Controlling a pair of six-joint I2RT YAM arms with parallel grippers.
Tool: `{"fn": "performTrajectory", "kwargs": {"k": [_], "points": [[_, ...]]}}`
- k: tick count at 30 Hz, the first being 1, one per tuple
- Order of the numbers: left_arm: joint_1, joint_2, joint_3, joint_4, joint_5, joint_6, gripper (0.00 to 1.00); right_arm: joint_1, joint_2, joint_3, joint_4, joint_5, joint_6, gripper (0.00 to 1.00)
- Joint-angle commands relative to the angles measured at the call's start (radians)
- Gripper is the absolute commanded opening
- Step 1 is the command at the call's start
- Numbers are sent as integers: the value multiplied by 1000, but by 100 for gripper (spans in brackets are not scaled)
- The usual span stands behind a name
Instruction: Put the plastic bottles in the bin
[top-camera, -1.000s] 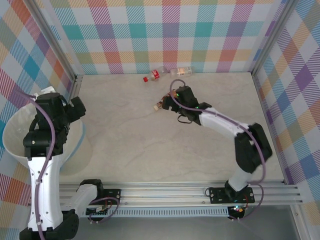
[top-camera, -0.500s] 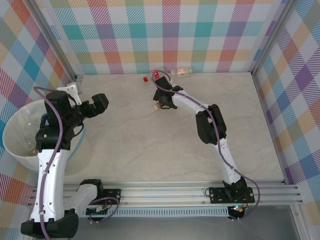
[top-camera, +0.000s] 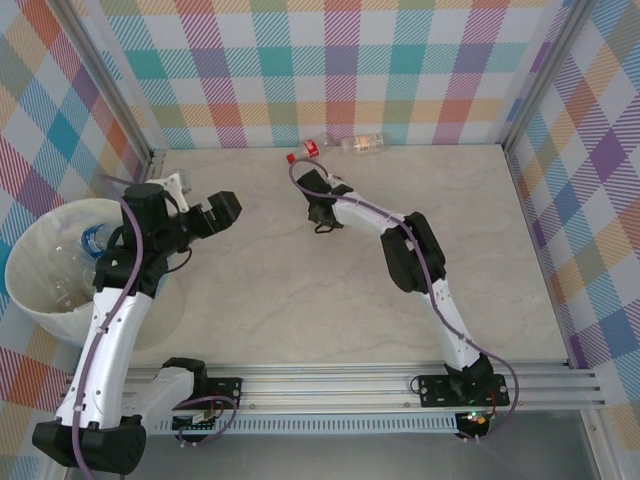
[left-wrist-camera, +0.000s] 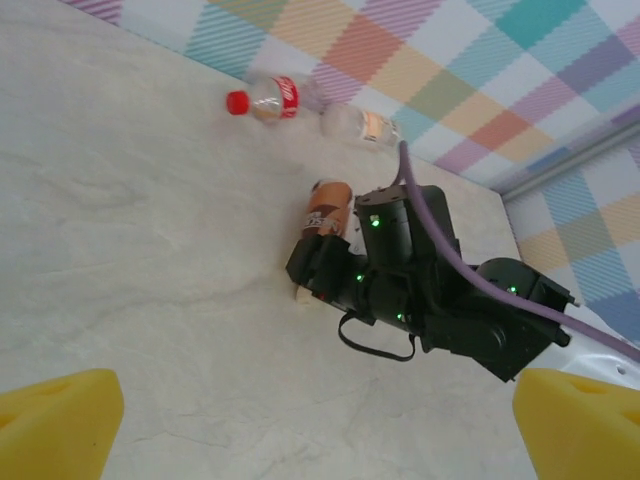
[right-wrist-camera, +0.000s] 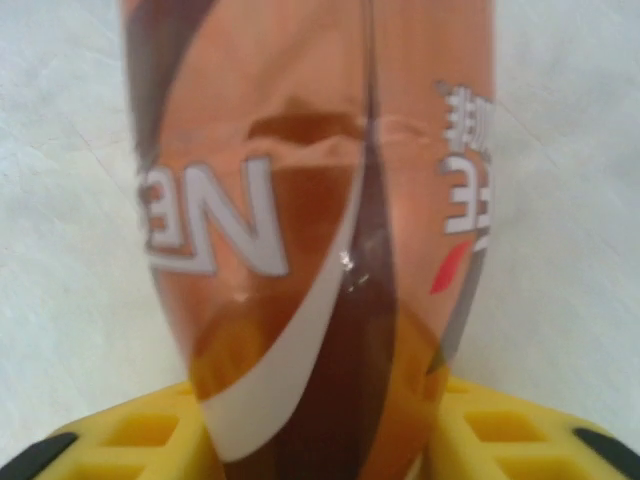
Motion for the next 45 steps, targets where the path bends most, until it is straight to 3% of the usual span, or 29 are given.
{"fn": "performTrajectory", "kwargs": {"k": [1,6,12,18,24,26,28,31,35,39,45], "points": [[-67,29,-40,112,-12,-48,100,10,-164,-198,211,-49,-95,34],[-91,114,-96,228,67,-77,100,18,-438,-525,452,-205,-226,31],[-133,226,-124,398,240,-147,100,47,-723,-840,702,-555,-383,33],[-214,305,-108,461,237,-177,100,104,-823,-877,710,-721,-443,34],[-236,336,-114,433,86,-215,100,131,-833,-864,797,-836,-425,34],[-235,333,-138,485,114,-222,100,140,-828,-844,795,-870,-426,34],[-237,329,-145,515,141,-233,93,143,-827,-830,790,-889,-424,35],[-236,295,-146,528,153,-224,74,143,-845,-826,773,-883,-421,43],[-233,216,-129,513,166,-205,59,142,-910,-836,716,-855,-442,70],[-215,124,-55,361,107,-116,57,138,-1023,-888,658,-711,-484,87],[-207,1,138,-22,-181,123,56,123,-1223,-1017,614,-369,-537,100]]}}
